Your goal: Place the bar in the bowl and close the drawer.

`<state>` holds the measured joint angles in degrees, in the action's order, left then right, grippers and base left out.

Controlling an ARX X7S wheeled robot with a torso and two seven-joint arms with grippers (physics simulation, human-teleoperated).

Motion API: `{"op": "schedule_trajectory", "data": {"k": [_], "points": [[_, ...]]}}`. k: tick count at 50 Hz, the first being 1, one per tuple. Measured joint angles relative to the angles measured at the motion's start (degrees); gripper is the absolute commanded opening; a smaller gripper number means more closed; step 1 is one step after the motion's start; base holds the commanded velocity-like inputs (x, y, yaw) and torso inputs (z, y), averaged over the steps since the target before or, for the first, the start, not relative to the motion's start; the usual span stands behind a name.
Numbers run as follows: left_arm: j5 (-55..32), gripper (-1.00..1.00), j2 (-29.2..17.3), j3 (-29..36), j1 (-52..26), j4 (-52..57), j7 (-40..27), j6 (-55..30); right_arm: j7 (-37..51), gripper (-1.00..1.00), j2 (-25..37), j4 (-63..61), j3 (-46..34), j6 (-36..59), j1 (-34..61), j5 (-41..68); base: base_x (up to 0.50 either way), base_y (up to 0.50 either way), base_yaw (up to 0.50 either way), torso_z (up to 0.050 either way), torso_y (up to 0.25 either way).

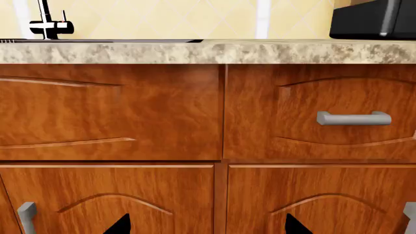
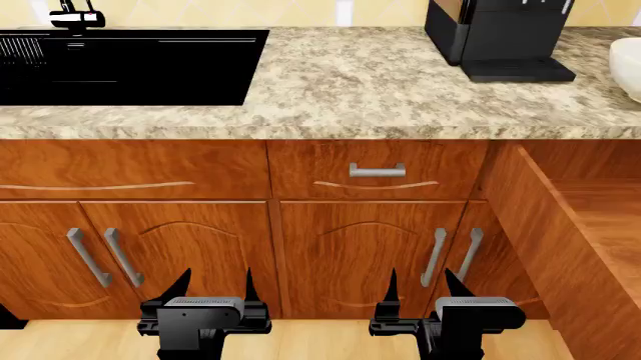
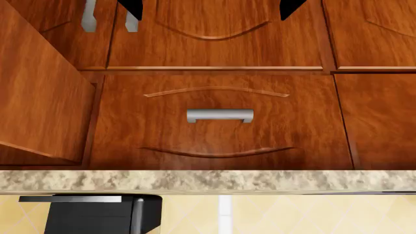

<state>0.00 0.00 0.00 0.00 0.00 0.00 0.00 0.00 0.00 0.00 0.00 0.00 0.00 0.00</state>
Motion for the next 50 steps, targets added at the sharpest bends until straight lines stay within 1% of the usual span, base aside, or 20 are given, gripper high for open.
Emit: {"op": "schedule_trajectory", "data": {"k": [8, 36, 50], "points": [[-0.7, 1.00, -0.8, 1.0, -0.3, -0.2, -1.0, -0.1, 1.1, 1.00, 0.8, 0.4, -1.1, -0.4, 0.1, 0.7, 0.00, 0.00, 0.00, 0.003, 0.000], [-3.1, 1.00, -3.9, 3.9, -0.2, 2.0, -5.5, 0.3, 5.6, 1.00, 4.0, -1.5, -4.7, -2.7, -1.0, 2.4, 0.00, 0.00, 0.00, 0.050, 0.007], [-4.2, 1.00, -5.5, 6.4, 2.2, 6.0, -5.1, 0.8, 6.1, 1.00, 4.8, -0.9, -7.8, -3.1, -1.3, 1.7, 0.00, 0.00, 0.00, 0.050, 0.007]]}}
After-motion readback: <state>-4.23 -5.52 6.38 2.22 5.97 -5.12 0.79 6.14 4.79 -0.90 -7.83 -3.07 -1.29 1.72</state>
